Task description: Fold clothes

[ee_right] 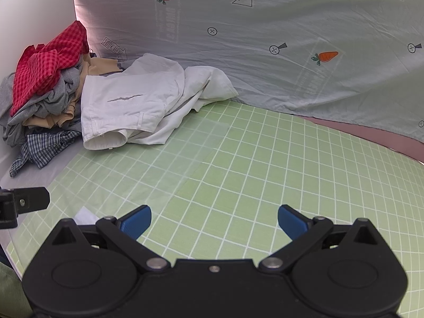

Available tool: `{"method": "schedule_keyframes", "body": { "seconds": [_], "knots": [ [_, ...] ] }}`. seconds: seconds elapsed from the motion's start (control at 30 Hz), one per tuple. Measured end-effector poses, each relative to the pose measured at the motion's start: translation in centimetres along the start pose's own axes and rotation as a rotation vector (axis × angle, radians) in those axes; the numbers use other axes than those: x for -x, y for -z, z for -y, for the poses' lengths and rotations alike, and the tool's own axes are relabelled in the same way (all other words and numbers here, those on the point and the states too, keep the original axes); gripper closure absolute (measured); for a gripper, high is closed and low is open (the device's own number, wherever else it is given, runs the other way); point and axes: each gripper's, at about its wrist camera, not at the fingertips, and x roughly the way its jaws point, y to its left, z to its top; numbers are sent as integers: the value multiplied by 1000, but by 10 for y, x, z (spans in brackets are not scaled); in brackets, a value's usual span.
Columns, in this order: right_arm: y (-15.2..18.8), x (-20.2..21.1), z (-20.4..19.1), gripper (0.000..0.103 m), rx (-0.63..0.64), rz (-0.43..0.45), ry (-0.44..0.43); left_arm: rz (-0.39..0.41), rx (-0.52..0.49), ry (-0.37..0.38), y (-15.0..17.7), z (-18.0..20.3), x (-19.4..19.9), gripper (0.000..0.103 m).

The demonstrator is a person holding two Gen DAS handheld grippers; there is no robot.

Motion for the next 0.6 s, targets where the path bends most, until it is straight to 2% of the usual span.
{"method": "schedule_keyframes", "body": {
  "seconds": [0.6],
  "knots": [
    [1, 2, -1, 0, 15, -4, -5, -11, 4, 7, 3, -3, 3, 0]
  ]
}}
